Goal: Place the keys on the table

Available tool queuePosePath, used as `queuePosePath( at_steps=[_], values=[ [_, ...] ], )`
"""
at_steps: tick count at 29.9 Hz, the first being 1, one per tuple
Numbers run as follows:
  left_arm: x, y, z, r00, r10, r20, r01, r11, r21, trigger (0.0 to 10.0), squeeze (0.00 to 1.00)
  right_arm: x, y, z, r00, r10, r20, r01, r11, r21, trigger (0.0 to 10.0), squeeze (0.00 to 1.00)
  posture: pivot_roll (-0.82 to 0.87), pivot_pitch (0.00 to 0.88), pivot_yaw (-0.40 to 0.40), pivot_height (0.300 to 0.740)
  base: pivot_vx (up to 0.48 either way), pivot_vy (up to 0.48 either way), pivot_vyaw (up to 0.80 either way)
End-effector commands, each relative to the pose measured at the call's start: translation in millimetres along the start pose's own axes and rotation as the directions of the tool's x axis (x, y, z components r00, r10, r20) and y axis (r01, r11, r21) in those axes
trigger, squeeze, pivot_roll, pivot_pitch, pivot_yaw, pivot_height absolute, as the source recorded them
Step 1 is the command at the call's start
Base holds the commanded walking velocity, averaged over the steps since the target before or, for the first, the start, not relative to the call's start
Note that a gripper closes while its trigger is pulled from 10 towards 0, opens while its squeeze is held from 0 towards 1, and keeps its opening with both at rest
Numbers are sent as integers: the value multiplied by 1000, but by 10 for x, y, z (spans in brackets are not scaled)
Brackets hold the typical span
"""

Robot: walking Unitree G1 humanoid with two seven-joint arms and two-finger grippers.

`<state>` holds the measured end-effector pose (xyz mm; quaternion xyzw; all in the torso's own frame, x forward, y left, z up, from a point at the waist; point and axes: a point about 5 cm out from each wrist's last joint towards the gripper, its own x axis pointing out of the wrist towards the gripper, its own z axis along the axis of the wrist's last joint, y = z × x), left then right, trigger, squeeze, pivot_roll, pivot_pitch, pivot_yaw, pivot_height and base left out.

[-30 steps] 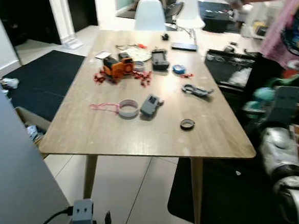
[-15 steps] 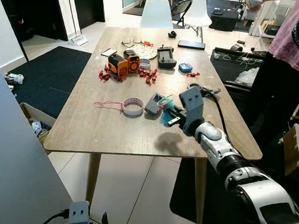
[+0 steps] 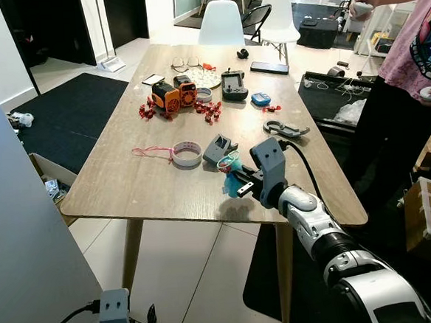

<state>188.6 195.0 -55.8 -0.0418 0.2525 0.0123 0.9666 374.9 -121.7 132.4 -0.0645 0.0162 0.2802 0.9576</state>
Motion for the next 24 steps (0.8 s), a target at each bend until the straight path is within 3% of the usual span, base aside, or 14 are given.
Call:
queuePosePath(
  at_steps=[1,17,18,19,20,24],
  values=[
    [1,-33,-10,1000,-9,-1,9,1000,-10,10000,0,-16,4,-24,1000,7,-10,-7,1000,3,10000,0,58,52,-58,740,0,0,0],
    [-13,-31,-27,1000,-11,-5,11,1000,-9,10000,0,-23,-51,-4,999,-25,-22,25,1000,-1,10000,24,62,53,-62,740,0,0,0],
    [-14,-29,-28,1000,-11,-6,11,1000,-9,10000,0,-31,-80,1,999,-44,-20,44,999,8,10000,498,62,53,-62,740,0,0,0],
    [-14,-29,-28,1000,-11,-6,11,1000,-9,10000,0,-31,-80,1,999,-44,-20,44,999,8,10000,498,62,53,-62,740,0,0,0],
    [-16,-28,-30,1000,-11,-6,11,1000,-9,10000,0,-39,-105,7,998,-59,-17,59,998,15,10000,1000,62,55,-61,740,0,0,0],
    [-17,-29,-32,1000,-12,-7,12,1000,-9,10000,0,-48,-134,16,997,-75,-12,75,997,24,10000,1000,62,55,-61,740,0,0,0]
  ],
)
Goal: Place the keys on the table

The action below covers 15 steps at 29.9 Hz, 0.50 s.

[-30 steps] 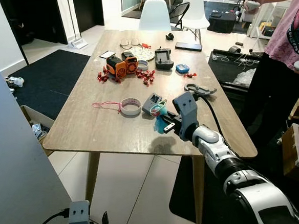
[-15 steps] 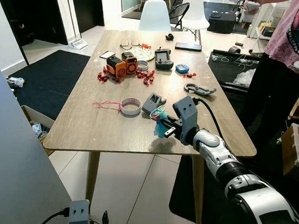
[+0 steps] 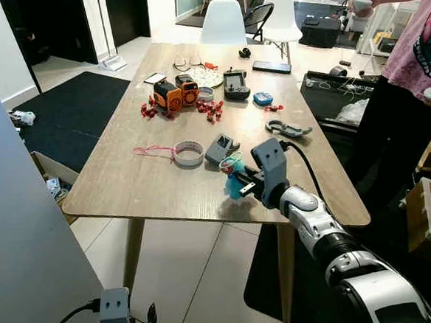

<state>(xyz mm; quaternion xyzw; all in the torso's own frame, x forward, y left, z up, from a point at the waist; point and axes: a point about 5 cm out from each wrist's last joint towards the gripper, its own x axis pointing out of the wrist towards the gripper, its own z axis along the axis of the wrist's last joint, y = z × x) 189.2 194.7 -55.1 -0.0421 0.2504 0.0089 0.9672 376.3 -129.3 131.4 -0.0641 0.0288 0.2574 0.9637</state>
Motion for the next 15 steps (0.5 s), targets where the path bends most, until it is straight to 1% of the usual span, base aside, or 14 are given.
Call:
queuePosePath(
  at_steps=[1,4,15],
  values=[
    [-21,-25,-43,1000,-6,-12,6,1000,-10,10000,0,-27,-97,49,999,-46,21,46,999,23,10000,1000,60,55,-60,740,0,0,0],
    [-24,-26,-48,1000,-8,-13,8,1000,-9,10000,0,-41,-160,83,997,-74,31,73,997,32,10000,1000,60,56,-59,740,0,0,0],
    [-21,-23,-43,1000,-8,-13,7,1000,-9,10000,0,-45,-195,113,994,-102,47,99,993,59,10000,1000,64,56,-58,740,0,0,0]
  ],
)
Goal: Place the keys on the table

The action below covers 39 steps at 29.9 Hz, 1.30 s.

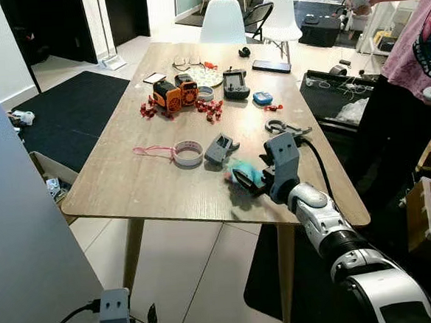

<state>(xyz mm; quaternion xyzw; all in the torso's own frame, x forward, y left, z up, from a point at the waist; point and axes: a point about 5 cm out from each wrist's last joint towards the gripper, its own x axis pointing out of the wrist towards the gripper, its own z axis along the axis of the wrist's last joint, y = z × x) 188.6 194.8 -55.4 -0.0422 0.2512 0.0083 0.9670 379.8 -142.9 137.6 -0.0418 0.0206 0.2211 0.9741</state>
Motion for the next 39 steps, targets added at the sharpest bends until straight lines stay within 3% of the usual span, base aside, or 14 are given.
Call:
queuePosePath(
  at_steps=[1,5,6,7,8,14,17,19,22,27,34,36,37,39],
  values=[
    [-17,-22,-36,1000,-6,-11,6,1000,-8,10000,0,6,-57,83,999,-30,30,30,999,18,10000,1000,64,55,-57,740,0,0,0],
    [-19,-14,-35,1000,-6,-11,6,1000,-6,10000,0,17,-92,187,994,-65,91,62,998,33,10000,1000,65,57,-56,740,0,0,0],
    [-21,-11,-35,1000,-5,-11,5,1000,-6,10000,0,15,-122,240,988,-87,124,82,996,44,10000,529,65,56,-56,740,0,0,0],
    [-21,-9,-36,1000,-5,-11,5,1000,-6,10000,0,12,-142,273,984,-102,144,95,994,52,10000,529,65,56,-56,740,0,0,0],
    [-23,-9,-38,1000,-5,-11,5,1000,-5,10000,0,2,-176,308,978,-128,165,120,991,57,10000,0,64,56,-56,740,0,0,0],
    [-29,-7,-46,1000,-4,-14,4,1000,-5,10000,0,-182,-572,441,868,-428,254,400,903,153,10000,0,64,56,-59,740,0,0,0],
    [-39,-4,-60,1000,0,-17,0,1000,-6,10000,0,-623,-1088,251,648,-742,172,680,666,307,10000,0,63,55,-62,740,0,0,0],
    [-39,-4,-60,1000,0,-17,0,1000,-6,10000,0,-623,-1088,251,648,-742,172,680,666,307,10000,0,63,55,-62,740,0,0,0],
    [-60,2,-87,1000,5,-23,-5,1000,-6,10000,0,-1482,-1485,-413,301,-949,-88,901,253,353,10000,0,62,53,-62,740,0,0,0],
    [-66,10,-98,1000,4,-29,-5,1000,-4,10000,0,-2091,-1378,-1049,128,-949,-287,976,68,208,10000,0,59,49,-56,740,0,0,0],
    [-56,15,-87,1000,2,-30,-2,1000,0,10000,0,-2273,-1070,-1493,177,-886,-430,984,172,49,10000,0,59,46,-51,740,0,0,0],
    [-47,11,-77,1000,0,-28,0,1000,1,10000,0,-2202,-608,-1873,338,-722,-604,903,430,-7,10000,0,62,46,-51,740,0,0,0],
    [-47,11,-77,1000,0,-28,0,1000,1,10000,0,-2202,-608,-1873,338,-722,-604,903,430,-7,10000,0,62,46,-51,740,0,0,0],
    [-45,9,-76,1000,3,-29,-3,1000,-1,10000,0,-2067,-166,-2085,483,-532,-695,745,667,7,10000,0,65,49,-54,740,0,0,0]
  ],
)
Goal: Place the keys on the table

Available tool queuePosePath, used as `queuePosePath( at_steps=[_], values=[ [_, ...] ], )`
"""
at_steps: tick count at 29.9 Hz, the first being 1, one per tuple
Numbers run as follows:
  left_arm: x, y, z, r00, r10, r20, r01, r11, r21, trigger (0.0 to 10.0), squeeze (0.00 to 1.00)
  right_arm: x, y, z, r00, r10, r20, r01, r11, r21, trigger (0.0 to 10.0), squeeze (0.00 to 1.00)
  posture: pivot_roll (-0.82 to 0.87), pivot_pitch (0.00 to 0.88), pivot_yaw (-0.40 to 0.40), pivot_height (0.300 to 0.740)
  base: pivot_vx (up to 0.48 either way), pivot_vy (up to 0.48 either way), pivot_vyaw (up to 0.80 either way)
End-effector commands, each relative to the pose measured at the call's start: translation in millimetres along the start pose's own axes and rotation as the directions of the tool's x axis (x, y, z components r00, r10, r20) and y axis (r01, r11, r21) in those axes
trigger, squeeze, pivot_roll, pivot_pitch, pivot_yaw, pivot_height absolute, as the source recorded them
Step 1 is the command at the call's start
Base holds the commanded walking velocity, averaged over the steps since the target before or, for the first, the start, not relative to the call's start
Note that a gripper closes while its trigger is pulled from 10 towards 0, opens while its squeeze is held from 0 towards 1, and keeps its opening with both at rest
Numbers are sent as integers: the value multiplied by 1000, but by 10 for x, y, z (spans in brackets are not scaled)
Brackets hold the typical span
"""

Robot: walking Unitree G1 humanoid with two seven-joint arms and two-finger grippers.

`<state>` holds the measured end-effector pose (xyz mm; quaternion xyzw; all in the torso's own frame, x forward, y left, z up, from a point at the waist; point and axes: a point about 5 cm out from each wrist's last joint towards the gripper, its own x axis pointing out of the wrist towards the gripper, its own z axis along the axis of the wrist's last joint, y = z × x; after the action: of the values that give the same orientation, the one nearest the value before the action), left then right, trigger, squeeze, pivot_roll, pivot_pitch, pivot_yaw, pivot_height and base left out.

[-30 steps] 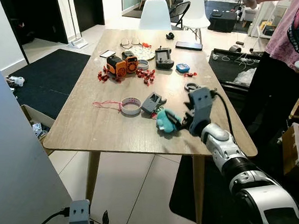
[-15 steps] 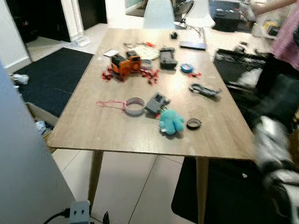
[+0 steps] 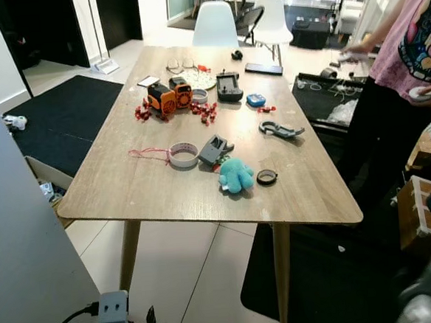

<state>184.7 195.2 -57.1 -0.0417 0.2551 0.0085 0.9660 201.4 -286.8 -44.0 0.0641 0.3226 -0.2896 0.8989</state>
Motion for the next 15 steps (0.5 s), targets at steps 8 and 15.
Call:
queuePosePath(
  at_steps=[8,15],
  values=[
    [-26,-7,-59,1000,8,-24,-8,1000,-7,10000,0,-209,485,-495,931,309,-193,-349,909,-226,10000,0,70,51,-55,740,0,0,0],
    [-32,-7,-73,1000,12,-29,-12,1000,-13,10000,0,-313,724,-605,872,427,-240,-482,837,-258,10000,0,69,54,-56,740,0,0,0]
  ],
)
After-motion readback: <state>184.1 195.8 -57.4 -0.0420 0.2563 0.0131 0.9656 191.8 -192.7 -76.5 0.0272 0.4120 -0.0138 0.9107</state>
